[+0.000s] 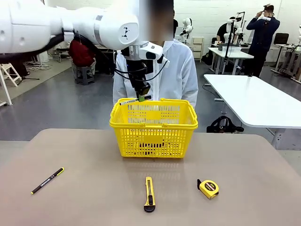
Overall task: Place the items the person wants into the basket.
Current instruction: Pick up the item the person points to and place it in the Market Basket.
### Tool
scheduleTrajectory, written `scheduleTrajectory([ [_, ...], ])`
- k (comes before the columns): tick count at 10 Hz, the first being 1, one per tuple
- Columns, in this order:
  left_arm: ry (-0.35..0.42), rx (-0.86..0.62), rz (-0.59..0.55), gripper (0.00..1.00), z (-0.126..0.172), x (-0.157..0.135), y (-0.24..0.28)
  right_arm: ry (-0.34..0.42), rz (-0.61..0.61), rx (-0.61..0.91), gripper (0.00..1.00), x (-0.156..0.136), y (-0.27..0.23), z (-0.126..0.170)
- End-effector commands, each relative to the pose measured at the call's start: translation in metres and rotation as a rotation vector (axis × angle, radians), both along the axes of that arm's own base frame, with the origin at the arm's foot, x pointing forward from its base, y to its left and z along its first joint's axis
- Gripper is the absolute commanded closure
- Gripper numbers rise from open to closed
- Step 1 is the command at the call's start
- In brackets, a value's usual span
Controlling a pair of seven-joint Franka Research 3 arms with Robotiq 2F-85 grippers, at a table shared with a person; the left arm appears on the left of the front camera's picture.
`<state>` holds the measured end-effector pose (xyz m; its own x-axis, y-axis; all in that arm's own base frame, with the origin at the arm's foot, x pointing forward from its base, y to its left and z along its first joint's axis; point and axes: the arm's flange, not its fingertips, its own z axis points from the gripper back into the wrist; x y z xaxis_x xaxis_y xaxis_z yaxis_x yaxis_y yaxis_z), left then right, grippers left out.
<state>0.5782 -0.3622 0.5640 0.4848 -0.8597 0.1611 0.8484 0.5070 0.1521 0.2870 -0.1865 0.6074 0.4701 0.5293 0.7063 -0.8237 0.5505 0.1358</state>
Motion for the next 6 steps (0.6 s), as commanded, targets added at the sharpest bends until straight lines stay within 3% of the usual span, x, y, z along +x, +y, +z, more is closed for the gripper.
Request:
scheduleTrajectory([
  [1,0.078,-0.006,-0.017,1.00,-0.011,0.021,-0.009,-0.018,0.014,0.029,0.00,0.001,0.002,-0.003],
  [3,0.097,-0.005,-0.009,1.00,-0.026,0.026,-0.010,-0.018,0.014,0.029,0.00,0.001,0.002,-0.003],
  [4,0.051,0.002,-0.004,1.00,-0.031,0.017,-0.004,-0.018,0.014,0.029,0.00,0.001,0.002,-0.003],
  [6,0.051,0.002,-0.004,1.00,-0.031,0.017,-0.004,-0.018,0.014,0.029,0.00,0.001,0.002,-0.003],
])
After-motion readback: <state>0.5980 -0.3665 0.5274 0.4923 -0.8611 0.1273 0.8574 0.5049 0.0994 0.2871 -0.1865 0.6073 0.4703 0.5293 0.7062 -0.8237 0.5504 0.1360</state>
